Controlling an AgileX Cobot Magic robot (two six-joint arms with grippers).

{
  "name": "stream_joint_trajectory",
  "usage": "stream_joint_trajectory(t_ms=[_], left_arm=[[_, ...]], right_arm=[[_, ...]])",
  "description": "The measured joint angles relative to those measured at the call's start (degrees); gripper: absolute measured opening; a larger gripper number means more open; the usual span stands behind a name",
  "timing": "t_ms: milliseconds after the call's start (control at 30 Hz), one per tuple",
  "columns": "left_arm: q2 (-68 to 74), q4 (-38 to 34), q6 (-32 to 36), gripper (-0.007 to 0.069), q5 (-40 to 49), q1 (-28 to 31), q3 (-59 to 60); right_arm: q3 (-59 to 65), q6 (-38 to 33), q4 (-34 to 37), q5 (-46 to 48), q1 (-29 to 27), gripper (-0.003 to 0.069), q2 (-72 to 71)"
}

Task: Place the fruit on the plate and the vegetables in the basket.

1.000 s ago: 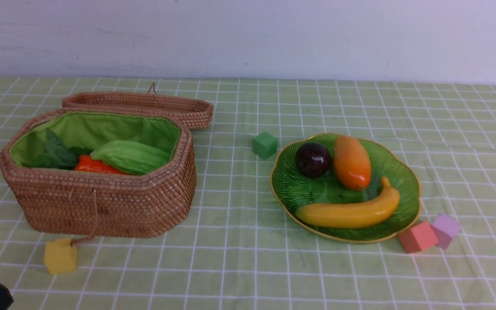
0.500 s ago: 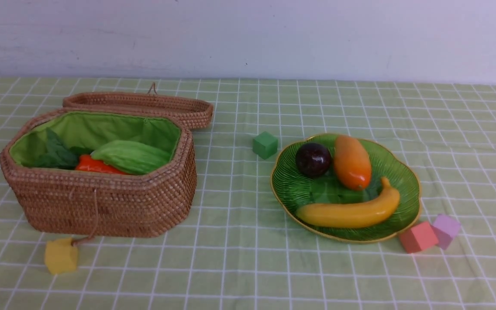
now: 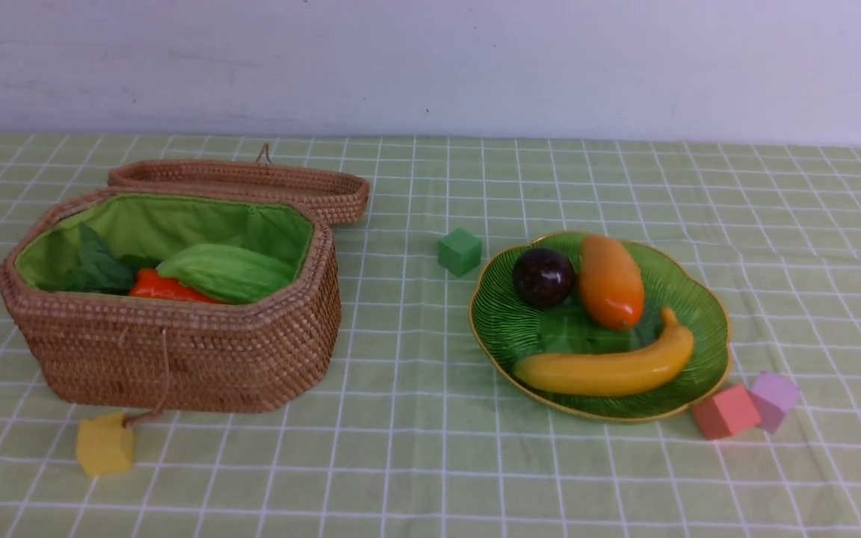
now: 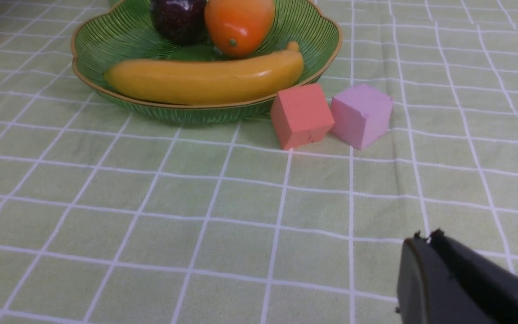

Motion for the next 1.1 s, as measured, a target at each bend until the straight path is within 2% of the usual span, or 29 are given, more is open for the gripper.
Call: stream_joint_trajectory(t_ms=[1100], left_arm=[[0.00, 0.22, -0.58, -0.0013, -0.27, 0.00, 0.00]], right_arm=[[0.00, -0.02, -0.02, 0.00, 0.00, 0.0060, 0.00]])
